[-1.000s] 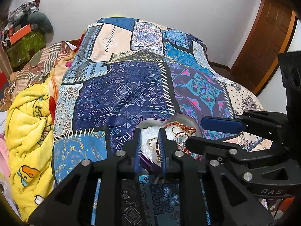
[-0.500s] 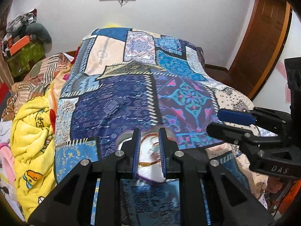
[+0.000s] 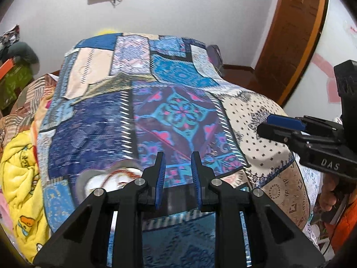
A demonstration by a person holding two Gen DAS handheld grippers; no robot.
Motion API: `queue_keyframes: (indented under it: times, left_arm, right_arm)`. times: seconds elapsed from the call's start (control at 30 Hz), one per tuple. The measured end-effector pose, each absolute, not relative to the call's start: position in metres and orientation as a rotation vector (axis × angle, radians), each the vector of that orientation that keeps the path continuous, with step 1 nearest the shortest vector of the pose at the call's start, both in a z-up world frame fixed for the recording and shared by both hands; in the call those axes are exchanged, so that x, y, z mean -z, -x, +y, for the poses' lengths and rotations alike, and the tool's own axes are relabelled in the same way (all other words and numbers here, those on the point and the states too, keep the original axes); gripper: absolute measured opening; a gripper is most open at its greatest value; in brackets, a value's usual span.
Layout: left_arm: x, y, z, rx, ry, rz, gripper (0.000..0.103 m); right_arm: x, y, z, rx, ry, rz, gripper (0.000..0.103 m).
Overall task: Organize jewelry
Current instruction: 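Withdraw both tools from the tin toward the last ring and earring, then grasp the silver ring with the left tool while the right tool grasps the earring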
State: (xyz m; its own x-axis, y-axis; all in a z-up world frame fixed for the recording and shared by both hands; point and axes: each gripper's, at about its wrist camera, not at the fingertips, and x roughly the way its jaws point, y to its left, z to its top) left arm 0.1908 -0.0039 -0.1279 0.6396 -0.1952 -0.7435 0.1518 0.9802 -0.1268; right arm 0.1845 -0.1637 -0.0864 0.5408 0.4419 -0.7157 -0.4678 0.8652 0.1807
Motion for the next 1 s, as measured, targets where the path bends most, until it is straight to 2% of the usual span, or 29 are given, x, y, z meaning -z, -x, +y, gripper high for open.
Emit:
queue_keyframes:
  times: [0.27,0.4,0.97,1.0]
  left_arm:
    - [0.162,-0.212,-0.039,0.261,0.029,0.951,0.022]
    - [0.177,-0.221,-0.052,0.284,0.014,0.992,0.031]
    - [0.212,-0.252,-0.076,0.277,-0.050,1.017,0.031]
    - [0.212,-0.252,-0.076,0.276,-0.051,1.012,0.028]
  right_arm:
    - [0.105,-0.194,-0.197,-0.479,0.016,0.884,0.037]
    - [0.114,-0.199,-0.204,-0.472,0.005,0.905,0.037]
    - [0.133,-0.209,-0.203,-0.515,0.005,0.947,0.037]
    - [0.133,-0.209,-0.201,-0.519,0.005,0.948,0.037]
